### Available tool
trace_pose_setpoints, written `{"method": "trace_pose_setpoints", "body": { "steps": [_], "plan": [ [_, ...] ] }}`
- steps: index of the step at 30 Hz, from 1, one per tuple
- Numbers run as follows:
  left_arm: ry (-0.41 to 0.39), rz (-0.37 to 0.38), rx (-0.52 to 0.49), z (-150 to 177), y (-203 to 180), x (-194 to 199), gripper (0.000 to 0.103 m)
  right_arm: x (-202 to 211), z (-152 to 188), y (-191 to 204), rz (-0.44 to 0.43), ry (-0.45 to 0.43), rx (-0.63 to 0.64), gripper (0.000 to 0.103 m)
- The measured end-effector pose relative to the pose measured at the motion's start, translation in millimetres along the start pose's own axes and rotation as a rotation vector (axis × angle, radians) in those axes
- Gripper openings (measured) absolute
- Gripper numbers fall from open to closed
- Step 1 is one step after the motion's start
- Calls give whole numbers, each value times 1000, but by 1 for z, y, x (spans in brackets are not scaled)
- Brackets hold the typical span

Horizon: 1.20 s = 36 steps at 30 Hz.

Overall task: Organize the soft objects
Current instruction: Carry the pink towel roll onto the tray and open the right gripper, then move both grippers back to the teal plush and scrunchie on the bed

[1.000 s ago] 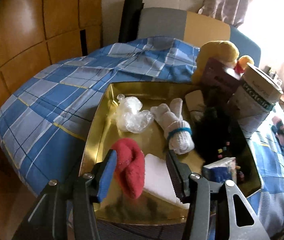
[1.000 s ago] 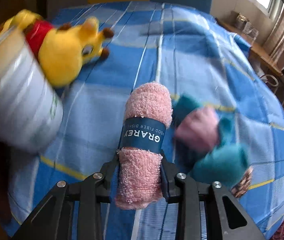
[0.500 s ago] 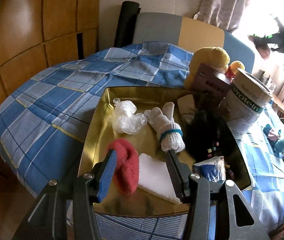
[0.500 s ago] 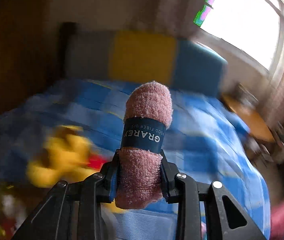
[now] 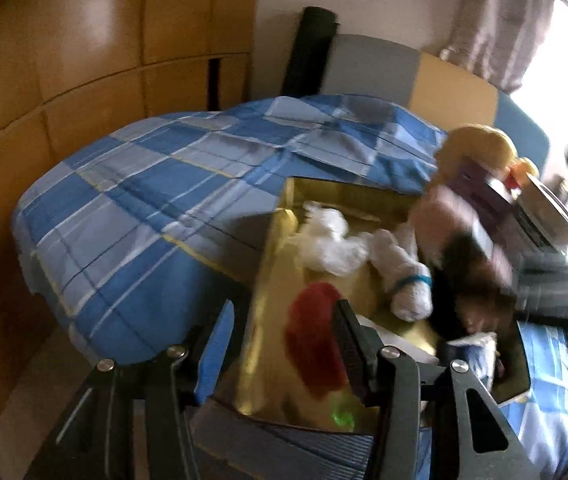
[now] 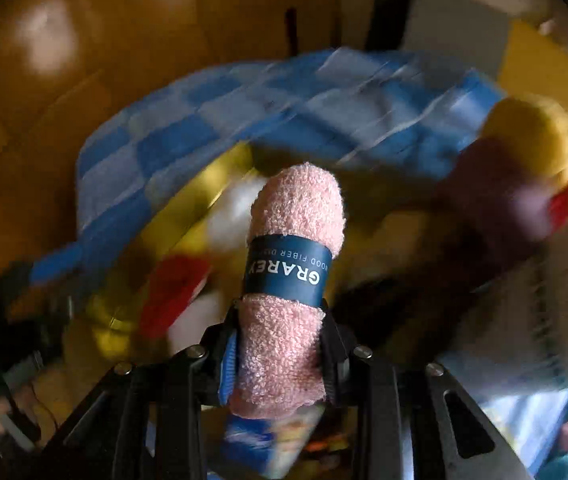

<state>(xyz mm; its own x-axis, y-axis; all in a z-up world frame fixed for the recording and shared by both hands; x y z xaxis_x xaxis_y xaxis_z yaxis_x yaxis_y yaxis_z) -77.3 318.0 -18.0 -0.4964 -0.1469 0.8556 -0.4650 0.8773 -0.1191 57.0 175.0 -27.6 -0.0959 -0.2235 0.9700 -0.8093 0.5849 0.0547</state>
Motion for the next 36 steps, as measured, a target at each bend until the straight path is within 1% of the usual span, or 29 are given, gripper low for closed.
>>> {"method": "trace_pose_setpoints", "body": {
  "steps": [2, 6, 8, 9, 13, 18, 20, 25, 30, 36],
  "plan": [
    [3, -4, 28, -1, 8, -1, 53, -19, 5, 13, -26, 23, 16, 33],
    [-2, -10, 41, 1, 12, 1, 55, -35, 7, 23, -75, 47, 18, 36],
    [-2, -6, 38, 1, 11, 2, 56, -36, 9, 18, -92, 58, 0, 42],
    [-3, -4, 36, 1, 10, 2, 57, -38, 9, 22, -94, 58, -4, 43],
    [-16, 10, 13, 2, 1, 8, 59, -27, 18, 20, -98, 24, -29, 50],
    [-37, 25, -44, 4, -16, 18, 60, 2, 31, 4, -134, -49, -86, 51],
    [-42, 37, -68, 5, -26, 22, 60, 12, 40, -4, -126, -75, -106, 51],
    [-51, 62, -151, 12, -54, 30, 60, 39, 72, -28, -77, -134, -166, 51],
    [-46, 85, -239, 20, -84, 34, 60, 61, 109, -67, -32, -183, -287, 51],
    [-37, 111, -351, 31, -124, 38, 60, 88, 160, -125, 37, -235, -451, 51]
  ]
}}
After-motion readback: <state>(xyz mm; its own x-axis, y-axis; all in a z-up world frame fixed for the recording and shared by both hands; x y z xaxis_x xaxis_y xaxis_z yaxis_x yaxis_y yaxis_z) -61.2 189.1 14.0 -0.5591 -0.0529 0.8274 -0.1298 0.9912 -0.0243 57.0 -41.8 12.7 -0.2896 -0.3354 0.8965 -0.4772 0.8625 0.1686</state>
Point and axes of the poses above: each gripper's, at about its wrist camera, not at the fingertips, and x roughly against the way its jaws point, y to its left, z to its underside, the point moved 1 cm from there along -x, roughly the way its jaws point, and after that the axes turned 15 degrees about y, right-handed, at the moved point
